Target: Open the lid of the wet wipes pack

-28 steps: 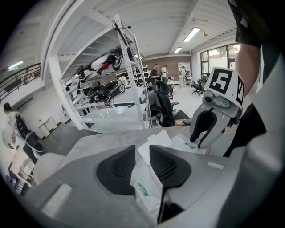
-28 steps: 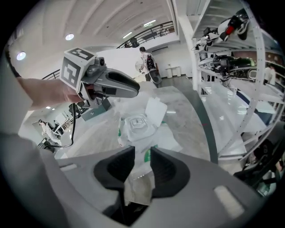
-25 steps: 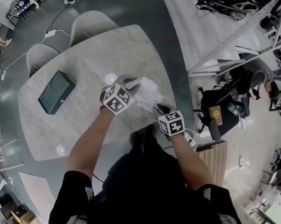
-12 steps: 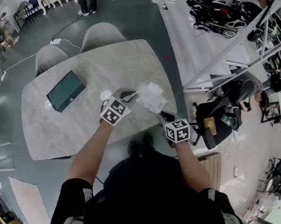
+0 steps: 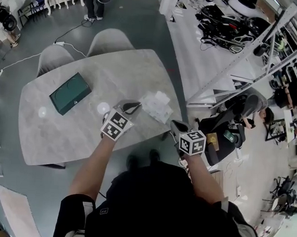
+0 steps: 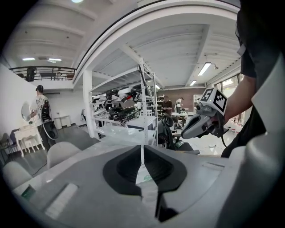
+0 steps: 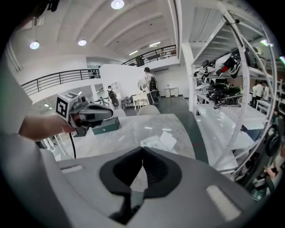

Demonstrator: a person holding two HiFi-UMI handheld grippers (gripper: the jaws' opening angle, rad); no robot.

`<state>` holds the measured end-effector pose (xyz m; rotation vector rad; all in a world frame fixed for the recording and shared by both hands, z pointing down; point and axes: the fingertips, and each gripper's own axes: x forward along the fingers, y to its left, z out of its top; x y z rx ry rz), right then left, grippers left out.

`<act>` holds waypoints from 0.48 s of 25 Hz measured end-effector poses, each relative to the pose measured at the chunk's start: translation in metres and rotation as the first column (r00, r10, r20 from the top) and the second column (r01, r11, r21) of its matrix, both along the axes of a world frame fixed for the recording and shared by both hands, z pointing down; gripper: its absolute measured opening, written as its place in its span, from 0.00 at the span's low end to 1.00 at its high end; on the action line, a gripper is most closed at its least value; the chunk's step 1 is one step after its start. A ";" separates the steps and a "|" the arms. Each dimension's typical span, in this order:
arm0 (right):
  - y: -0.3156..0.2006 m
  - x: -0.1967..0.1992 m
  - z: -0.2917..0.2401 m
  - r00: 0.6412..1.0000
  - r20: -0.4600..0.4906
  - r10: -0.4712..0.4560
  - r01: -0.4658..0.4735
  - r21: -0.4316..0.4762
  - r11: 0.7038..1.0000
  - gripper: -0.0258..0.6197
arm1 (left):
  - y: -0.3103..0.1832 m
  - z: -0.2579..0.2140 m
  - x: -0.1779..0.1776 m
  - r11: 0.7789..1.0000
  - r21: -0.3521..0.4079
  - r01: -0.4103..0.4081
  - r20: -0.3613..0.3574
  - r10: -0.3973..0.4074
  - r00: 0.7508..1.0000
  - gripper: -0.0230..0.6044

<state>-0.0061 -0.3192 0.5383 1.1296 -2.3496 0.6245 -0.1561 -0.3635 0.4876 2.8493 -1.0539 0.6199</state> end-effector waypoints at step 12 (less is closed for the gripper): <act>-0.025 0.019 -0.058 0.978 0.143 -0.151 0.131 0.138 0.982 0.04 | -0.002 -0.015 0.028 0.986 -0.049 0.159 -0.071 -0.163 0.984 0.08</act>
